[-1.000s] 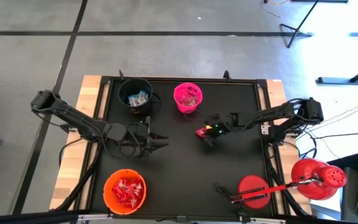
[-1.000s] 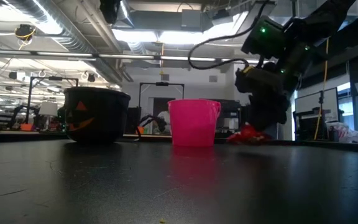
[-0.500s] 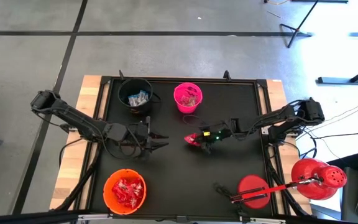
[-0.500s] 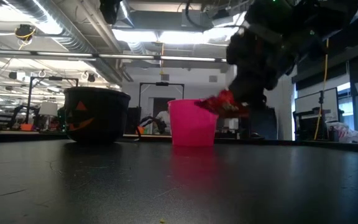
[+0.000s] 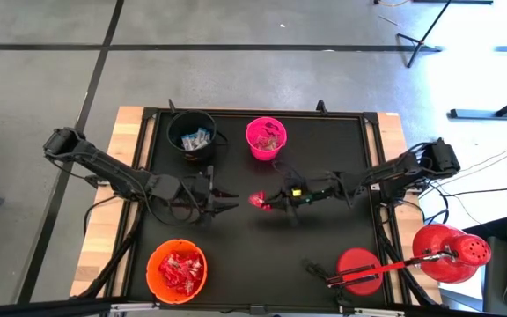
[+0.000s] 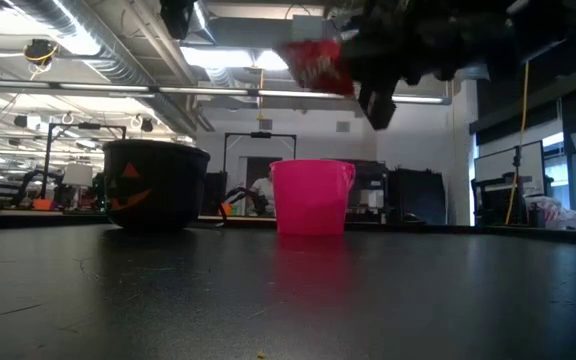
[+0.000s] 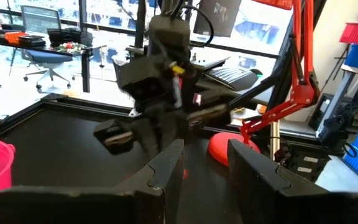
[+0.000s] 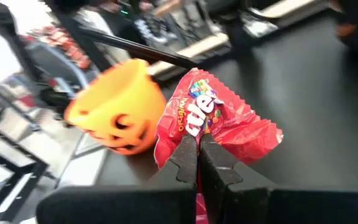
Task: Organize candy in baskets
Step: Put the red candy into the orange bucket
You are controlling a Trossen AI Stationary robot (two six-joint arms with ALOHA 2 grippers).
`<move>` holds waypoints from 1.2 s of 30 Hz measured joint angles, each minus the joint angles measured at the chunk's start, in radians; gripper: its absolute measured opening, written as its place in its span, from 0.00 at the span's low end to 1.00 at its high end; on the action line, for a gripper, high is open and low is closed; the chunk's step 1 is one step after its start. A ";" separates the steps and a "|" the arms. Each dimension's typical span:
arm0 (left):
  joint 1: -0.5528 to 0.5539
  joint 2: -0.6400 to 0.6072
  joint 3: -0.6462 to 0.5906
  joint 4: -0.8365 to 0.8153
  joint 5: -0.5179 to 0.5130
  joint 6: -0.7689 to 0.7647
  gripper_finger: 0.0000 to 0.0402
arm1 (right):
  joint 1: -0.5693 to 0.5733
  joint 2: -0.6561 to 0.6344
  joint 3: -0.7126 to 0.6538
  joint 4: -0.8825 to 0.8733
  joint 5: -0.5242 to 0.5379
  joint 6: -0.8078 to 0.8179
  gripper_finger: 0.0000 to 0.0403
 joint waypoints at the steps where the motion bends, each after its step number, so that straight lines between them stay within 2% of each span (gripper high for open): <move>1: 0.000 0.000 0.000 -0.006 0.003 0.000 0.29 | 0.008 0.000 0.000 0.019 0.000 -0.003 0.01; 7: -0.020 0.004 -0.001 -0.046 0.004 0.060 0.29 | 0.024 0.000 0.000 0.070 0.006 -0.005 0.00; 14: -0.035 0.079 -0.001 -0.026 0.006 0.065 0.29 | 0.024 0.001 0.000 0.068 0.067 0.058 0.00; 17: -0.035 0.129 -0.001 0.038 0.014 0.080 0.29 | 0.024 0.001 0.000 0.068 0.067 0.059 0.00; 21: -0.035 0.172 -0.001 0.155 0.033 0.174 0.29 | 0.024 0.001 0.000 0.068 0.033 0.063 0.00; 27: -0.035 0.184 -0.001 0.166 0.024 0.257 0.29 | 0.039 0.001 0.000 0.068 0.005 0.094 0.00; 31: -0.035 0.184 -0.001 0.167 0.024 0.285 0.31 | 0.072 0.002 0.031 0.047 0.041 0.125 0.00; 36: -0.035 0.184 -0.001 0.167 0.040 0.310 0.37 | 0.105 0.009 0.110 -0.054 0.062 0.074 0.00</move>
